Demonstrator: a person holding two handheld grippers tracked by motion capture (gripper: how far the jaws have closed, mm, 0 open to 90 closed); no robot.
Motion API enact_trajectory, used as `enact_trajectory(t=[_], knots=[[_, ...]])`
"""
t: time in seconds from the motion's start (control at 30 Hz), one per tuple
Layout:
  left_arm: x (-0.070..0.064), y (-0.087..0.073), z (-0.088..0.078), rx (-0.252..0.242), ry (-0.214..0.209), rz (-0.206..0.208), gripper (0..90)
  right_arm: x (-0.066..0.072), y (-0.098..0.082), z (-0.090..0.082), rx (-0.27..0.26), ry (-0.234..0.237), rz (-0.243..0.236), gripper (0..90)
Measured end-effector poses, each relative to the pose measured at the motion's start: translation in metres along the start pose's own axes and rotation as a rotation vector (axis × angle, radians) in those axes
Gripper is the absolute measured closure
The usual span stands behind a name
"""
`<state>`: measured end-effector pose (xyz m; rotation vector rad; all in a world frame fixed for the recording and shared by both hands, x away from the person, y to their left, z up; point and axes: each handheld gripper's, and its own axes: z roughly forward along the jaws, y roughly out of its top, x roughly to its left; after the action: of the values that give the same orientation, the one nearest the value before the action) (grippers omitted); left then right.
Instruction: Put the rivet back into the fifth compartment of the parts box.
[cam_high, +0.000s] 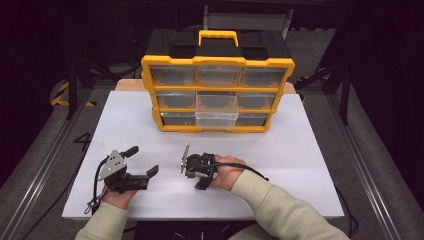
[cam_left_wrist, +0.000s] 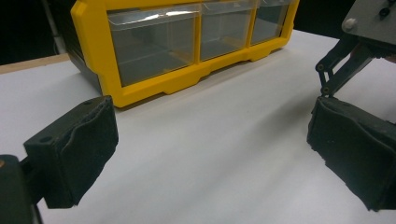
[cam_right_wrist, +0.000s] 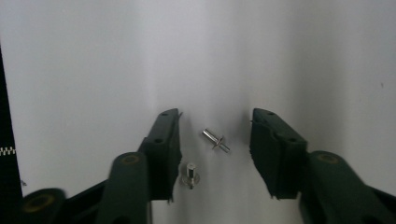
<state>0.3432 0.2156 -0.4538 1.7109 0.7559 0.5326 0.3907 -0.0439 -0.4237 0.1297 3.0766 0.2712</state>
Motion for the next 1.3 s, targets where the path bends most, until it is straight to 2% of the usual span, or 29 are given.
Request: enact_trajectory(t=[0.1,0.13,0.3,0.5,0.57,1.0,1.3], knots=[[0.0,0.0,0.0,-0.001,0.001,-0.001,2.9,0.0,0.0,0.0,0.001,0.027,0.006,65.5],[0.0,0.0,0.0,-0.001,0.001,-0.001,2.9,0.0,0.0,0.0,0.001,0.027,0.006,65.5],[0.0,0.0,0.0,0.0,0.0,0.001,2.8,-0.001,-0.001,-0.001,0.004,0.032,0.02,82.0],[0.0,0.0,0.0,0.0,0.001,0.001,2.8,0.001,0.001,-0.002,0.025,0.021,0.004,83.1],[0.0,0.0,0.0,0.0,0.001,-0.001,2.9,0.002,0.002,-0.006,0.015,0.016,0.006,83.1],[0.0,0.0,0.0,-0.001,0.002,0.0,2.9,-0.003,0.01,-0.061,-0.038,-0.006,-0.012,83.2],[0.0,0.0,0.0,0.0,0.003,0.0,2.9,-0.006,0.015,-0.09,-0.041,-0.037,-0.007,83.1]])
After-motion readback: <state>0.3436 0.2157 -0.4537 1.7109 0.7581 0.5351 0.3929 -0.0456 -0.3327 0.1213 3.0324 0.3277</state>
